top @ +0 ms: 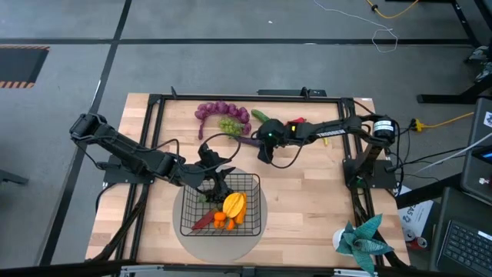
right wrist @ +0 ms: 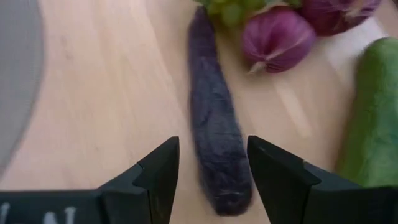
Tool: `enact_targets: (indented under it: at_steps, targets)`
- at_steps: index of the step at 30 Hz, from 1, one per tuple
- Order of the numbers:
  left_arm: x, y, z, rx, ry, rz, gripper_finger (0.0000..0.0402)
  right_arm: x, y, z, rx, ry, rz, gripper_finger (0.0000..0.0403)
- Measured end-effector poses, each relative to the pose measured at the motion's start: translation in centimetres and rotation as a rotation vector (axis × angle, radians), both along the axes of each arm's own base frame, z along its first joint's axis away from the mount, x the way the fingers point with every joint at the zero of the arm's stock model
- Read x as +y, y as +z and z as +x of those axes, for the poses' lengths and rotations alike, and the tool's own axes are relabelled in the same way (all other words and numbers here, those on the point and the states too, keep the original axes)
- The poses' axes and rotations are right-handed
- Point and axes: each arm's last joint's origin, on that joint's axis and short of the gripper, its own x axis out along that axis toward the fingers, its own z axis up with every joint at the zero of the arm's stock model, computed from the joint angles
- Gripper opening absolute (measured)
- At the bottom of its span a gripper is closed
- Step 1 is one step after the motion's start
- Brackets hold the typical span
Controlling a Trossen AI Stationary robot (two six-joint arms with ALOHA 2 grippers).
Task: Build produce basket
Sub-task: Put the eggplant into the black wire basket
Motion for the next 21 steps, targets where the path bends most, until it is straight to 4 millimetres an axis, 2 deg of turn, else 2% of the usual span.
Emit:
enact_targets:
  at_steps: [4, 21]
  targets:
    - [0.0, 0.0, 0.0, 0.0, 0.0, 0.0, 0.014, -0.05, 0.01, -0.01, 0.013, 0.02, -0.037, 0.0193]
    - [0.0, 0.0, 0.0, 0.0, 0.0, 0.0, 0.014, 0.05, 0.17, 0.24, -0.028, 0.04, 0.003, 0.0196]
